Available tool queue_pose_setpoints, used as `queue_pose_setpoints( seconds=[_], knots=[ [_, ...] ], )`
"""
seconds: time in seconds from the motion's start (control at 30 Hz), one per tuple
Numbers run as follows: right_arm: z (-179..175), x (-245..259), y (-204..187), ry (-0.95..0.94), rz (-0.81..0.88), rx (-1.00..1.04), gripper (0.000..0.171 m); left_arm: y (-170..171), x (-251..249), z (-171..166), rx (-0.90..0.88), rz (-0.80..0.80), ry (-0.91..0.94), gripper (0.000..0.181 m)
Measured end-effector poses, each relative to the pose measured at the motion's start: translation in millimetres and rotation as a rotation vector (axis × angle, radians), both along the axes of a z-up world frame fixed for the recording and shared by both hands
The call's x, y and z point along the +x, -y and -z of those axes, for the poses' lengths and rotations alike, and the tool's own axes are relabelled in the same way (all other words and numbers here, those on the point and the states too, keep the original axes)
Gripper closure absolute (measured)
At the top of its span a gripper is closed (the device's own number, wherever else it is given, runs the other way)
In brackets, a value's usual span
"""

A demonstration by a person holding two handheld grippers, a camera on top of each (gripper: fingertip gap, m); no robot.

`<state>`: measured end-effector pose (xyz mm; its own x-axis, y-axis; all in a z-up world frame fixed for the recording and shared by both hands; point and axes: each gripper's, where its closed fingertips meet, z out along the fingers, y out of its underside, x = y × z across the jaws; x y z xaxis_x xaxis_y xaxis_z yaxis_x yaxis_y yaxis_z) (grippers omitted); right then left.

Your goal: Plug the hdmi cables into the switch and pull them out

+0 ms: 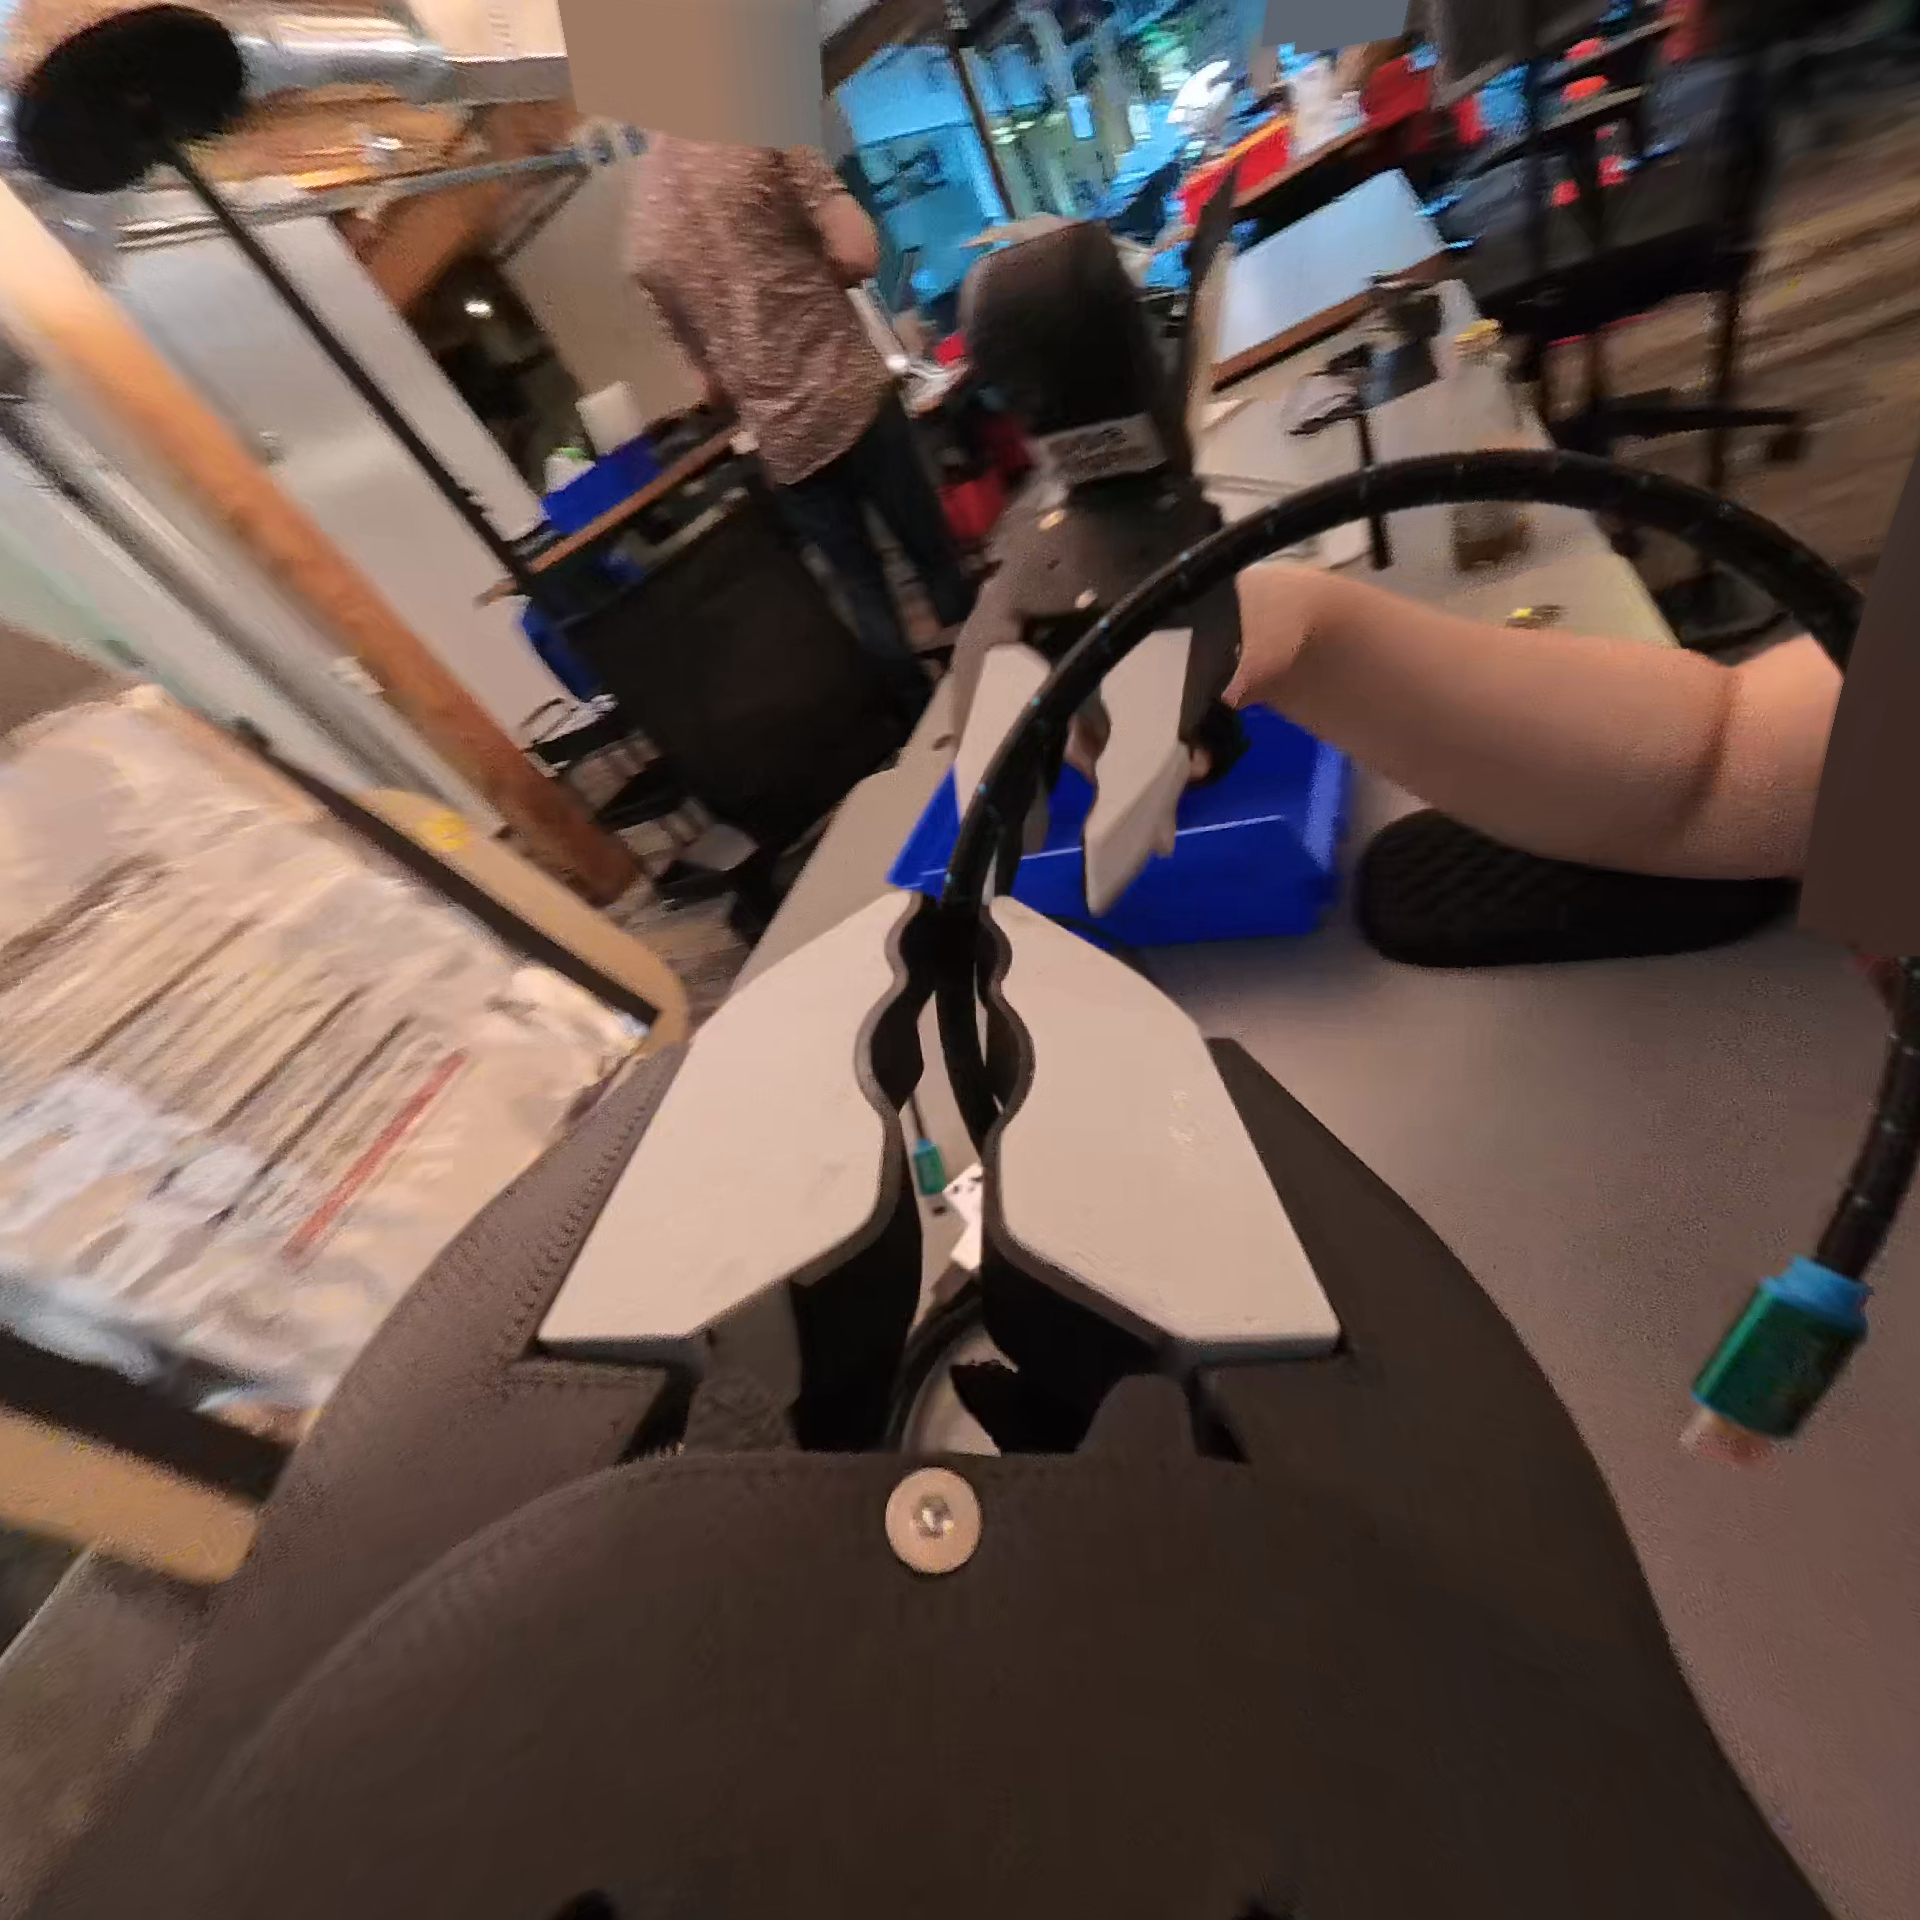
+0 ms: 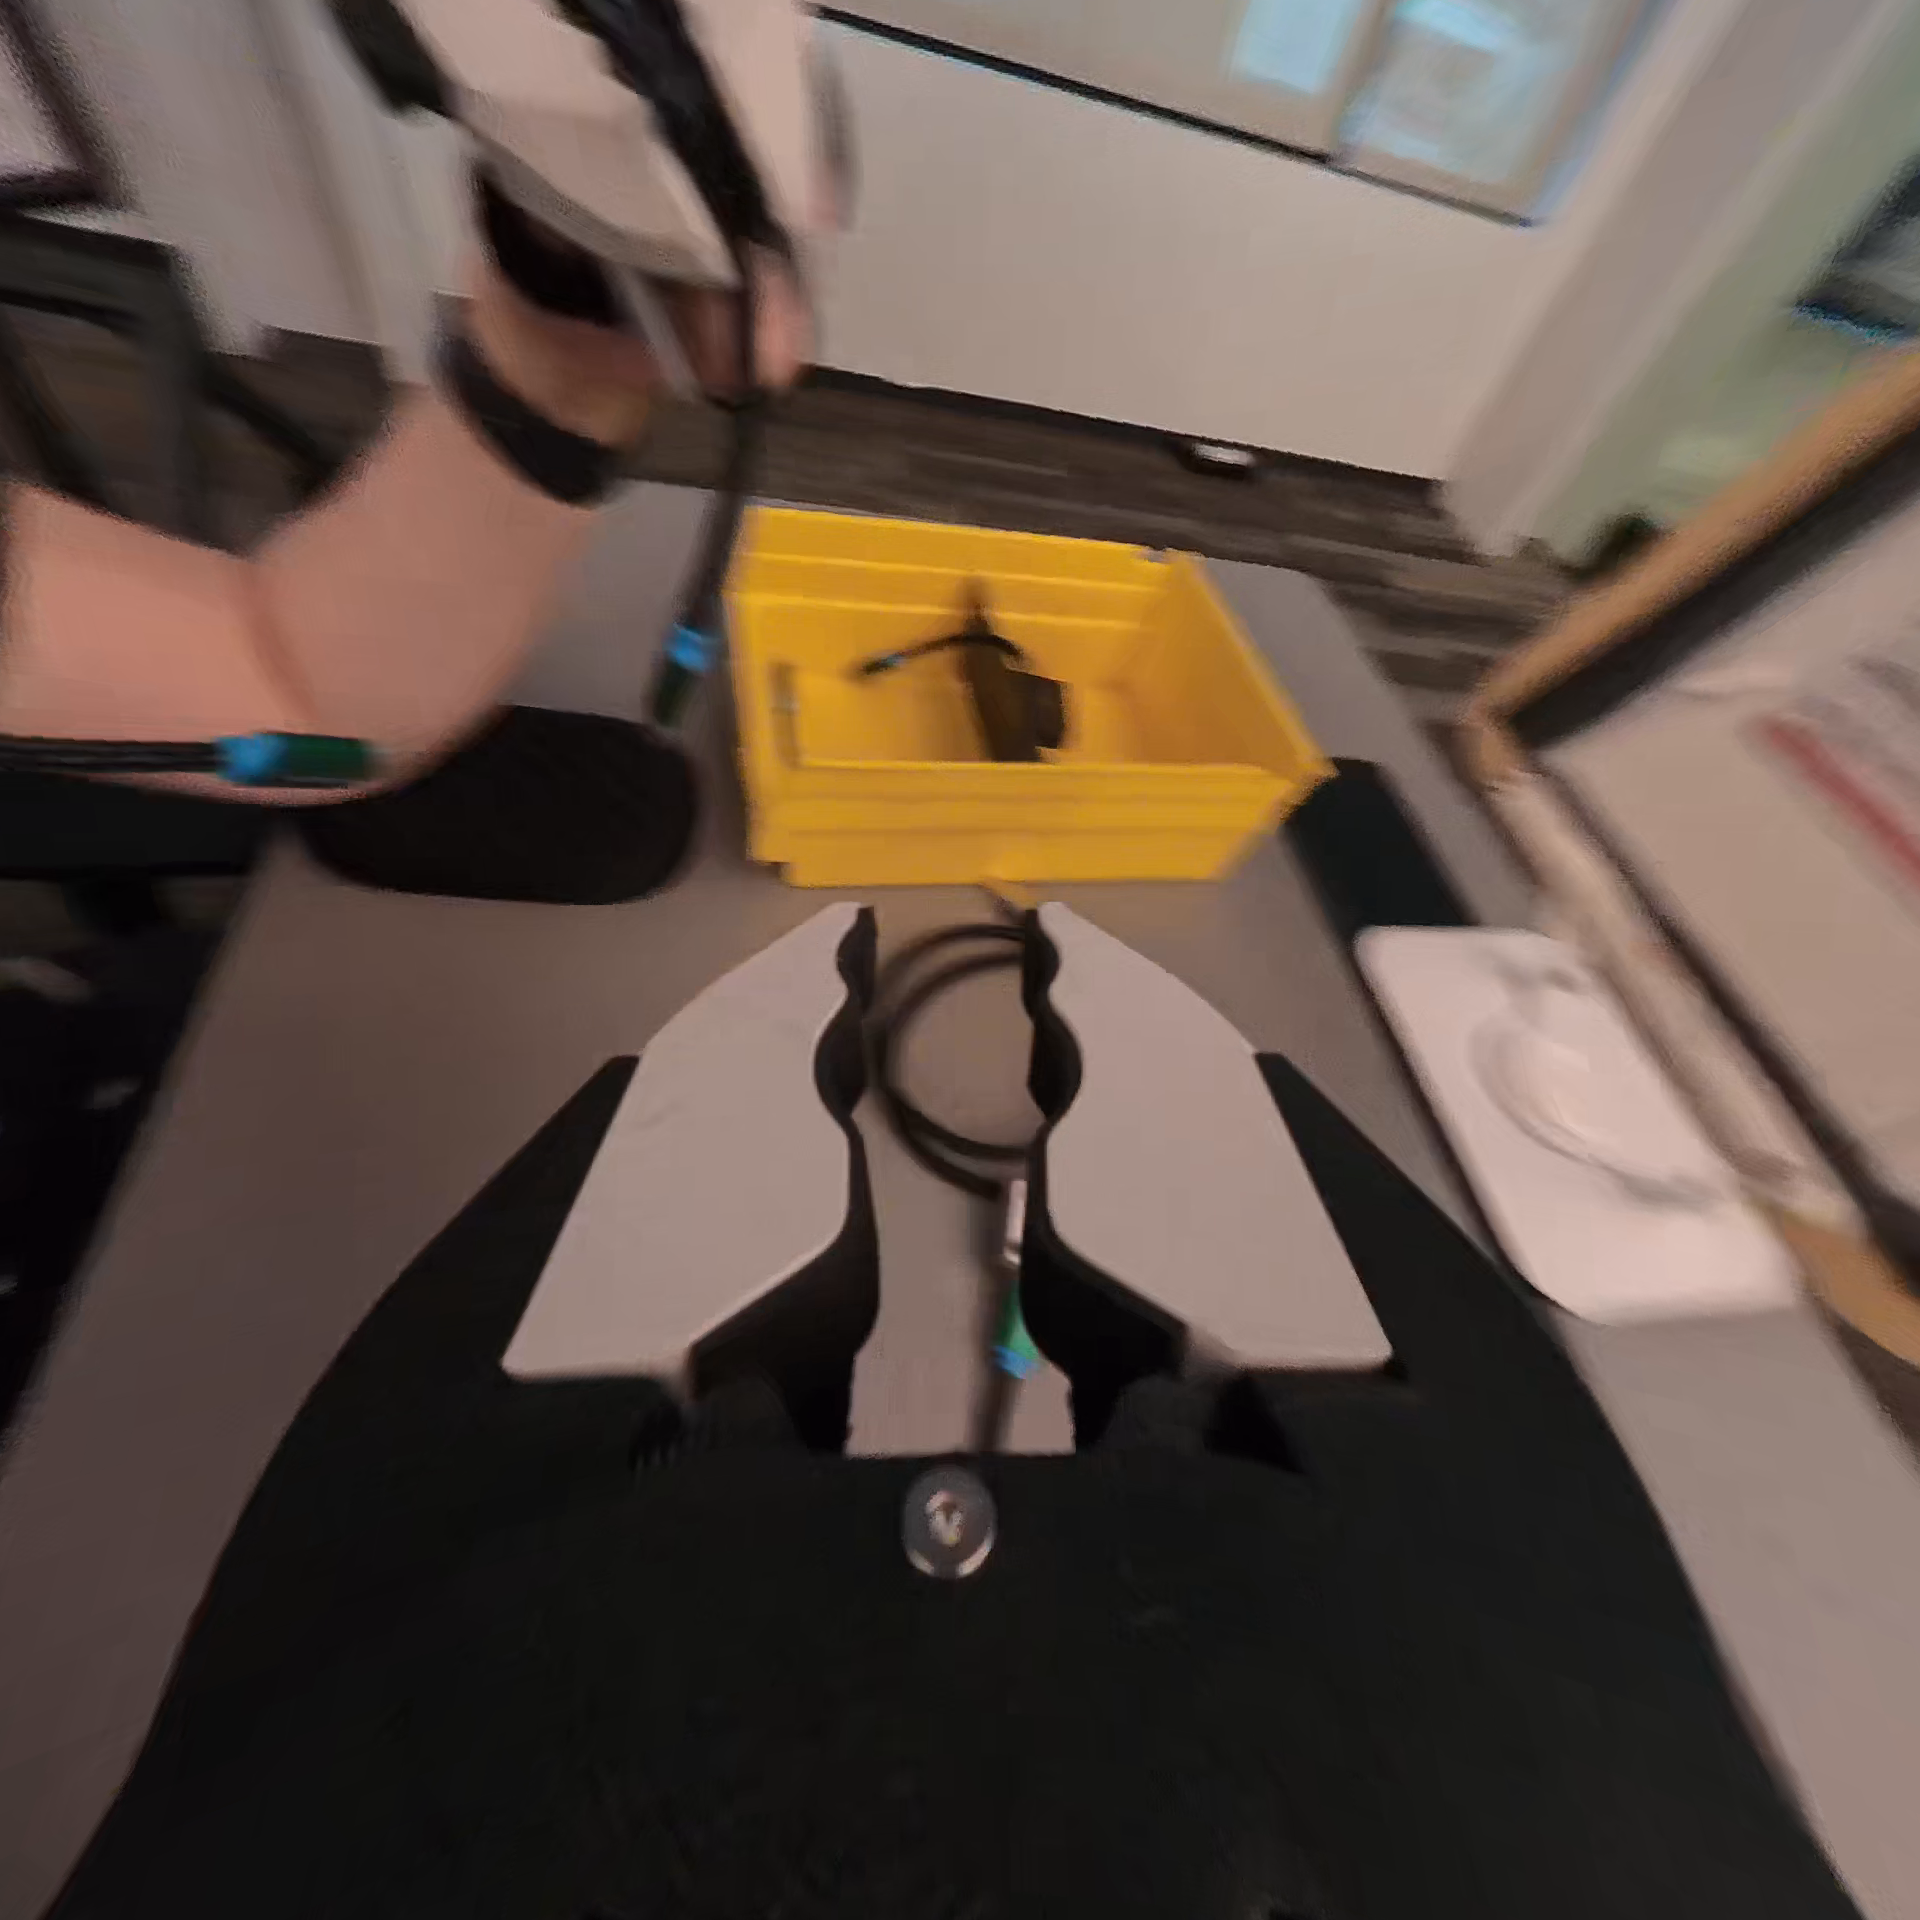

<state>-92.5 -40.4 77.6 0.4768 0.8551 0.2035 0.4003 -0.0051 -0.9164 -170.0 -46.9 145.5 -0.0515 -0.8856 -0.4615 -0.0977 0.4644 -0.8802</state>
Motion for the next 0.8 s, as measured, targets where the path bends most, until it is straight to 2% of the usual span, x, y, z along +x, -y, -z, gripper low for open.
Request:
queue_pose_setpoints(
  seconds=[0.07, 0.2, 0.23, 0.27, 0.33, 0.37, 0.47, 0.57, 0.7, 0.8],
  knots=[
    [12.8, -33.3, 10.4, -0.005, -0.13, -0.054, 0.141, 11.0, 17.0, 10.7, -0.009, 0.055, -0.038, 0.175],
    [42.1, -78.1, 9.4, -0.017, -0.206, -0.193, 0.133, 17.1, 36.5, 28.1, -0.009, 0.078, -0.095, 0.175],
    [50.7, -82.1, 5.8, -0.005, -0.19, -0.234, 0.136, 16.7, 39.2, 30.1, -0.008, 0.075, -0.099, 0.175],
    [59.6, -82.1, 1.4, 0.026, -0.166, -0.265, 0.16, 16.3, 41.2, 31.5, -0.009, 0.073, -0.101, 0.175],
    [64.3, -81.9, -2.4, 0.025, -0.155, -0.302, 0.166, 12.6, 44.8, 34.5, -0.017, 0.056, -0.105, 0.175],
    [62.4, -80.4, -6.0, 0.006, -0.14, -0.303, 0.166, 9.6, 46.3, 33.0, -0.03, 0.04, -0.085, 0.167],
    [41.6, -69.1, -19.3, -0.114, -0.074, -0.264, 0.166, -10.5, 45.0, 14.9, -0.132, -0.044, 0.034, 0.144],
    [8.9, -51.3, -26.5, -0.269, -0.021, -0.189, 0.166, -38.4, 37.8, 3.4, -0.364, -0.067, 0.135, 0.138],
    [-34.7, -24.8, -24.5, -0.418, 0.046, -0.039, 0.166, -52.5, 44.5, 15.7, -0.689, 0.111, 0.172, 0.134],
    [-59.5, -12.1, -14.0, -0.505, 0.046, 0.023, 0.166, -42.8, 55.0, 21.1, -0.809, 0.265, 0.186, 0.133]
  ],
)
